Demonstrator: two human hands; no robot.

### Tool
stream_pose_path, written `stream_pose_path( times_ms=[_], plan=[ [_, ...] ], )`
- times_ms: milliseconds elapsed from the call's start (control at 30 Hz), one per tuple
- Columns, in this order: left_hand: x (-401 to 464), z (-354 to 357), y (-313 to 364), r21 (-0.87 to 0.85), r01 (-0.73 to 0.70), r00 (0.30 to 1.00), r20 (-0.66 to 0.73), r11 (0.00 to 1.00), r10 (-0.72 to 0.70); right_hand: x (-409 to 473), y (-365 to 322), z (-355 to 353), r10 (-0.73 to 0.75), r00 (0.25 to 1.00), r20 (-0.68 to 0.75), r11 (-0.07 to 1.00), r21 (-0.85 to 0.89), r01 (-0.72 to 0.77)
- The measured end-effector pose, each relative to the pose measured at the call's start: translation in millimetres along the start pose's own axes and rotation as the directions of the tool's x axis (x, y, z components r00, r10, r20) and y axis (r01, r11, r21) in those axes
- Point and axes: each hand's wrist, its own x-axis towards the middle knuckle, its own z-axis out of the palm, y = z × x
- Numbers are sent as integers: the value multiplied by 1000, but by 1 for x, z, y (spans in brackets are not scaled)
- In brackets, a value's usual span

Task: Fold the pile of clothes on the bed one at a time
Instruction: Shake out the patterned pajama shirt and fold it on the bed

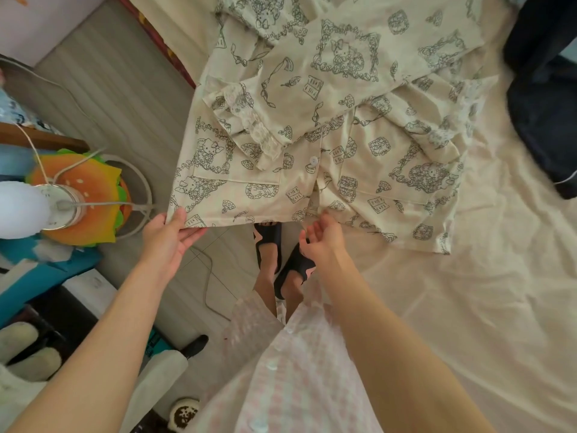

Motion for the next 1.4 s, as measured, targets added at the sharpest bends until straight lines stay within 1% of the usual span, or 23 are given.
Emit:
stream_pose_path(
  times_ms=[67, 200, 300, 467, 567, 667, 733, 933, 1000, 1067, 1200, 1300, 1400],
  plan=[
    [-1, 2, 0, 0, 4, 1000, 10, 1000, -4, 1, 2, -3, -16, 1000, 1, 998, -66, 16],
    [-1, 4, 2, -3, 10, 1000, 6, 1000, -10, 4, 20, -11, -43, 997, -59, 979, -204, 30],
    [1, 0, 6, 2, 5, 1000, 6, 1000, -5, 3, 35, -10, -65, 996, -66, 967, -250, 46],
    [5, -7, 9, 39, -8, 1000, 19, 999, 8, 2, 36, 1, -43, 996, -75, 983, -179, 29],
    [7, -8, 9, 37, -3, 1000, 22, 999, 2, -1, 35, 6, 1, 1000, -29, 993, -120, -5],
    [7, -8, 8, 12, 9, 1000, 18, 1000, -10, -5, 39, 12, 95, 995, 40, 995, -18, -94],
    [8, -7, 8, 0, 12, 1000, 16, 1000, -12, -6, 40, 18, 123, 990, 74, 991, 45, -126],
    [11, -6, 13, 23, 8, 1000, 12, 1000, -8, -9, 44, 32, 160, 984, 77, 981, 103, -167],
    [12, -6, 14, 35, 3, 1000, 18, 999, -4, -12, 48, 33, 134, 989, 58, 984, 113, -140],
    [13, -6, 14, 41, -1, 1000, 21, 999, 0, -16, 53, 33, 68, 997, 38, 994, 85, -71],
    [16, -7, 14, 34, 8, 1000, 19, 999, -8, -20, 50, 25, -74, 993, -88, 997, 12, 76],
    [17, -5, 12, 53, 17, 999, 31, 998, -18, -15, 43, 7, -118, 978, -171, 993, -22, 116],
    [18, 0, 7, 79, 32, 999, 36, 996, -35, -6, 42, -7, -142, 971, -190, 990, -43, 136]
  ],
)
